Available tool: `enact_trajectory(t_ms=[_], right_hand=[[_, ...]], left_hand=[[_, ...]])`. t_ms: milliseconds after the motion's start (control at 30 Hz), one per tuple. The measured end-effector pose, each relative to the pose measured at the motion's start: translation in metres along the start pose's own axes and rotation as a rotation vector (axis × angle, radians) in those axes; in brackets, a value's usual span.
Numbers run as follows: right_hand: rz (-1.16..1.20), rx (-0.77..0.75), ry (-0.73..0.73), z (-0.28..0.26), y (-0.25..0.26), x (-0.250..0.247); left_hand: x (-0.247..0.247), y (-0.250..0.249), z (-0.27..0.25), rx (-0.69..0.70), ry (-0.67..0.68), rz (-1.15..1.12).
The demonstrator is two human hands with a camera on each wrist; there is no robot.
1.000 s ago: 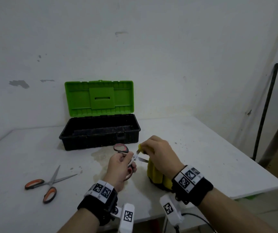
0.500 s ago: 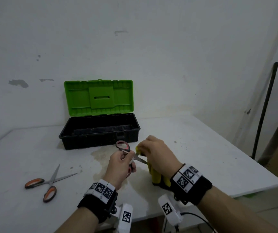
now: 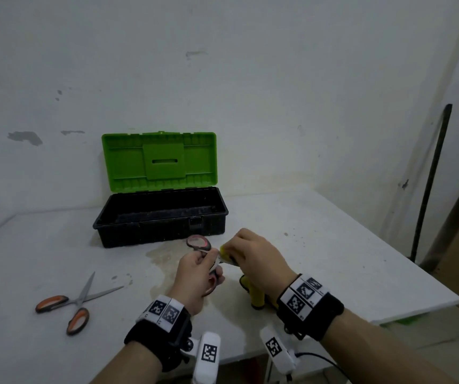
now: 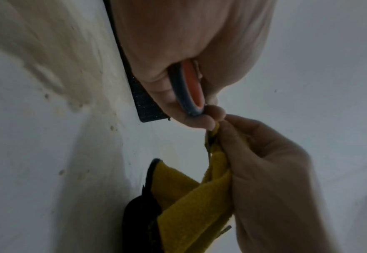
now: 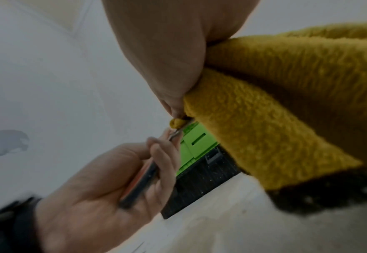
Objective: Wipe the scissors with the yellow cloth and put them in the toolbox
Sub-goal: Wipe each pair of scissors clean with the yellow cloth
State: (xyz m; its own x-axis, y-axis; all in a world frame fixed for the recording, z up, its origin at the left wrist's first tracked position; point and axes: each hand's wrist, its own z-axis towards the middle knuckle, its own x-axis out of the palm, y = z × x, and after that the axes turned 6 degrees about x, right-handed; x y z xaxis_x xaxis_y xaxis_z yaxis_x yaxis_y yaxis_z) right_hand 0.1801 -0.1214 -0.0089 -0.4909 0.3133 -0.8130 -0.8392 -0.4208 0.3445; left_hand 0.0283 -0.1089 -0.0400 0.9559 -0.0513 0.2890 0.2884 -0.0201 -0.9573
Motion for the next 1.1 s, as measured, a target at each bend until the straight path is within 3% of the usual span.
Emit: enact_trajectory(t_ms=[200,267,400,633,733,900,1100], right_hand=[[0.035,0.299,-0.153,0.015,-0.025,-0.012],[0.07,0.259,-0.15,0.013,-0.018,-0.014],[0.014,0.121,0.058,-0.001,0.009,-0.004],[-0.018,0.352,-0.064,0.014,-0.01,-0.018],[0.002,0.273,-0.036,0.01,0.01,-0.022],[-0.087,0.186,0.166,-0.002,0.029,-0.003],[-0.112,0.176,0.162,-0.001,0.024,0.004]], left_hand=[[-0.001,0.004,-0.002,-0.021,-0.036,-0.005],[-0.001,0.004,0.0,-0.018,-0.041,-0.011],[0.002,0.0,0.001,0.001,-0.019,0.002],[-0.003,0.005,-0.002,-0.02,-0.064,0.008],[-0.004,0.004,0.0,-0.062,-0.077,-0.048],[-0.001,0.004,-0.002,-0.037,-0.029,-0.061],[-0.003,-0.001,-0.002,-0.072,-0.101,-0.145]])
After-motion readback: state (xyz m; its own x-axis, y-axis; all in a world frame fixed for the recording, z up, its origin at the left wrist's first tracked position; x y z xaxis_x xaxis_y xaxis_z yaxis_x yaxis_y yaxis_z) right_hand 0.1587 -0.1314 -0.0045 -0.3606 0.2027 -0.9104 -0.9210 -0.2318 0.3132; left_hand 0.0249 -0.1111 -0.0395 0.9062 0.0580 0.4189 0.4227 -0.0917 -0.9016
